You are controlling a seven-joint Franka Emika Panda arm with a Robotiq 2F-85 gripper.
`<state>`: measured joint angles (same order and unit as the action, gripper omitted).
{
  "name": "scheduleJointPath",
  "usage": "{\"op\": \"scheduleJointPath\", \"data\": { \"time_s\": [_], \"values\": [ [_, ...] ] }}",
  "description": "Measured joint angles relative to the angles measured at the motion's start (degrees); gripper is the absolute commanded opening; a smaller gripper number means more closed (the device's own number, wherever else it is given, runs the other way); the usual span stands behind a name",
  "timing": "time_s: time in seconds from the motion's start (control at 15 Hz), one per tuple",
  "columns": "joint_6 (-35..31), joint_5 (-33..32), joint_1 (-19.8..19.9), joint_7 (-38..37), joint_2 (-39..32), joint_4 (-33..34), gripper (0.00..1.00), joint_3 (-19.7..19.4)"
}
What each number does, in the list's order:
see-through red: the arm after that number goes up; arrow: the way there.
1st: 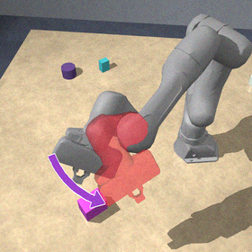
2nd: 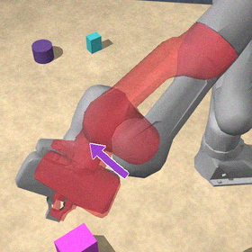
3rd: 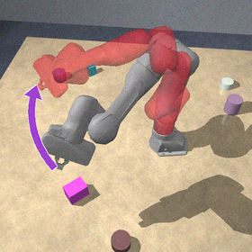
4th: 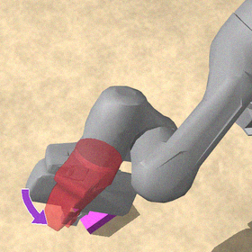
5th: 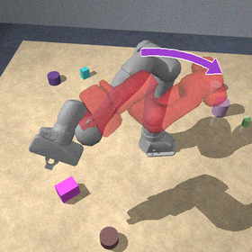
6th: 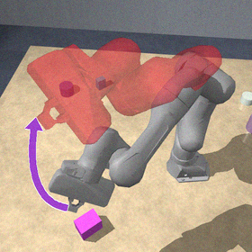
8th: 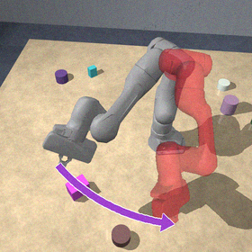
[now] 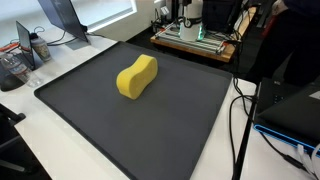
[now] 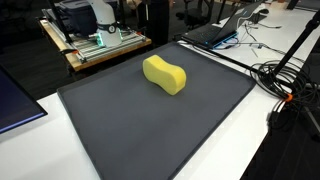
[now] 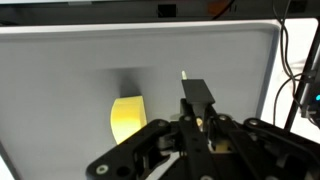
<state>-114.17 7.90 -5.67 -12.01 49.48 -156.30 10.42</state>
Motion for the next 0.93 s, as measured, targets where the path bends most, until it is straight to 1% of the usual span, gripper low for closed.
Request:
{"op": "scheduleJointPath", "data": {
  "time_s": [0.07,0.13,0.27,0.73,0.8,0.93],
  "values": [
    [-2.5,0.0,0.1,-1.2,-1.5,0.6,0.03,0.7],
    [-4.4,0.0,0.1,-2.1,-3.0,1.5,0.12,1.4],
    [-4.7,-0.1,0.1,-2.2,-4.3,2.0,0.12,1.6],
    [-4.7,-0.1,0.1,-2.2,-4.0,1.9,0.12,1.5],
    [-4.7,-0.1,0.1,-2.2,-4.0,1.9,0.03,1.5],
    [-4.7,-0.1,0.1,-2.2,-4.0,1.9,0.03,1.5]
  ]
}}
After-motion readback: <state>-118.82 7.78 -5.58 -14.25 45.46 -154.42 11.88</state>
